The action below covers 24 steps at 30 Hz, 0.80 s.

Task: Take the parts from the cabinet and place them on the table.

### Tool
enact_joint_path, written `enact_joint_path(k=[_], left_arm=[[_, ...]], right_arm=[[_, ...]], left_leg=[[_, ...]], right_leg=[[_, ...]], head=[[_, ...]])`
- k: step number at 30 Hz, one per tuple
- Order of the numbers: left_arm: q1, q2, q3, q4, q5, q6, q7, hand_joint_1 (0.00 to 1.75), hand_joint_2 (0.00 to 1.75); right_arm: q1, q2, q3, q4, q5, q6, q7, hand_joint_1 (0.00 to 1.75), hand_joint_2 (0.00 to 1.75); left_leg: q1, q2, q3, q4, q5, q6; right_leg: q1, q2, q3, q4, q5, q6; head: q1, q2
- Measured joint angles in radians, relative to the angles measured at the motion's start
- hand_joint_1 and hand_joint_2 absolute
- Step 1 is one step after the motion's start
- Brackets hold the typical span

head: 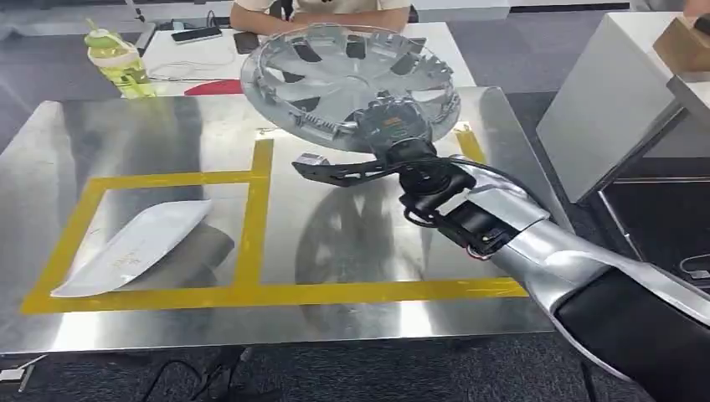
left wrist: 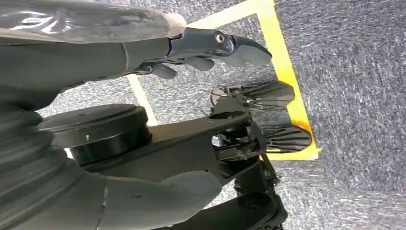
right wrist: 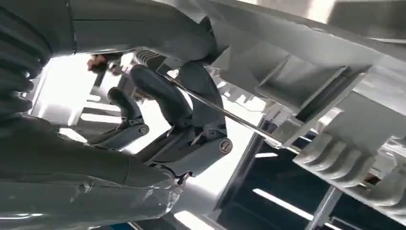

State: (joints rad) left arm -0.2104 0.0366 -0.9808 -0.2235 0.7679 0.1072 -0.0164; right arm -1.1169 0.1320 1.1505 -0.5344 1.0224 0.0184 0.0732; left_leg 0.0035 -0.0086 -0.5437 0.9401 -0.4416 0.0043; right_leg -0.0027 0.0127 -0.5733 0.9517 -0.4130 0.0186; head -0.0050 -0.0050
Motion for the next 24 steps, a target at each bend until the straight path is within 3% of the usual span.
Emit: enact_joint_path(k=[11, 15, 20, 24], left_arm=[[0.003, 0.008, 0.0, 0.0, 0.031, 0.005, -0.019, 0.0, 1.75], [0.036, 0.018, 0.006, 0.0, 0.066, 0.01, -0.058, 0.0, 1.75], [0.055, 0.029, 0.01, 0.0, 0.068, 0.011, -0.068, 0.0, 1.75], [0.058, 0.03, 0.01, 0.0, 0.068, 0.009, -0.068, 0.0, 1.75]], right_arm=[[0.089, -0.049, 0.011, -0.066, 0.061, 0.095, -0.004, 1.75, 1.75], [0.248, -0.176, -0.032, -0.364, 0.014, 0.247, 0.118, 1.75, 1.75], [0.362, -0.29, -0.097, -0.629, 0.014, 0.273, 0.146, 1.75, 1.75], [0.425, -0.353, -0.139, -0.772, 0.022, 0.289, 0.155, 1.75, 1.75]], left_leg=[[0.0, 0.0, 0.001, 0.0, 0.0, 0.0], [0.0, -0.003, 0.002, 0.0, -0.001, 0.001], [-0.001, 0.0, 0.001, 0.0, -0.003, 0.001], [-0.001, 0.0, 0.001, 0.0, -0.002, 0.001]], right_leg=[[0.0, 0.0, 0.0, 0.0, 0.0, 0.0], [0.003, -0.003, 0.004, -0.001, -0.002, 0.0], [0.001, 0.0, 0.001, -0.002, -0.002, 0.001], [0.0, 0.0, 0.002, -0.002, -0.001, 0.001]], head=[[-0.001, 0.0], [0.001, 0.0], [0.002, 0.0], [0.002, 0.0]])
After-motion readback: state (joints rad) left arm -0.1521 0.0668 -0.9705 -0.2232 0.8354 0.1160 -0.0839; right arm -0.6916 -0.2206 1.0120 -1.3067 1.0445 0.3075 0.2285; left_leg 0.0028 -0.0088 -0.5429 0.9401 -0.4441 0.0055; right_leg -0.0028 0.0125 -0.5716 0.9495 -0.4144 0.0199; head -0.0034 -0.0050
